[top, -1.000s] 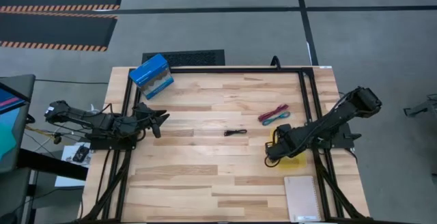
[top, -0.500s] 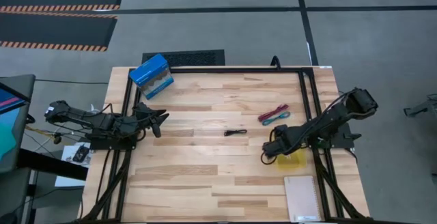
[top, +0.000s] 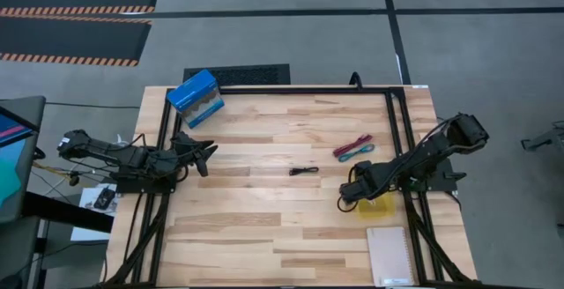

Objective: Pick and place USB-C Cables
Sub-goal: Put the white charger cable into the yellow bin, then put the black charger cable into the yellow bin

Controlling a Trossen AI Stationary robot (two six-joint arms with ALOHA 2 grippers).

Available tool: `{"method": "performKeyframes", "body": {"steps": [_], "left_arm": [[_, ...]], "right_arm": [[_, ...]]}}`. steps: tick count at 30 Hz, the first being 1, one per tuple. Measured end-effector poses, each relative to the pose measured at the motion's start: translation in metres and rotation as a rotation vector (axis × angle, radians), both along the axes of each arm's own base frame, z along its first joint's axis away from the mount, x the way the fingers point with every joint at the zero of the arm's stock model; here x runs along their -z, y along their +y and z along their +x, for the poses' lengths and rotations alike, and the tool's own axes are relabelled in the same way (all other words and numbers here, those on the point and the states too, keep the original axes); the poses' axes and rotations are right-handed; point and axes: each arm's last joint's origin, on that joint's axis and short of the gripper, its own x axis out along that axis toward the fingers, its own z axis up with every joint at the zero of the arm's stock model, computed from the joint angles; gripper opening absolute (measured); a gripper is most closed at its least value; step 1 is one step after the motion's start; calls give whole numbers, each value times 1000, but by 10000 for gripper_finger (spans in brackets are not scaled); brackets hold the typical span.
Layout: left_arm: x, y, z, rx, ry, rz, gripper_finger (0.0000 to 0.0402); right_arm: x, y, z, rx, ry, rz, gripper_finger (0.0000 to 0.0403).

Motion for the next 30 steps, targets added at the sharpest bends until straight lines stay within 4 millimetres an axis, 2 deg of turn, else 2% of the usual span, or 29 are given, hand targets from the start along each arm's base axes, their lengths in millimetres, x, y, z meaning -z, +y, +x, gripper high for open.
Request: {"method": "performKeyframes", "body": {"steps": [9, 25, 30], "left_arm": [[0, 0, 0, 0, 0, 0, 113], [0, 0, 0, -3, -1, 1, 113], [0, 0, 0, -2, -1, 1, 113]], "right_arm": [[0, 0, 0, -5, 2, 0, 71], [1, 0, -1, -7, 10, -3, 162], [-5, 0, 2, -8, 31, -19, 189]]}}
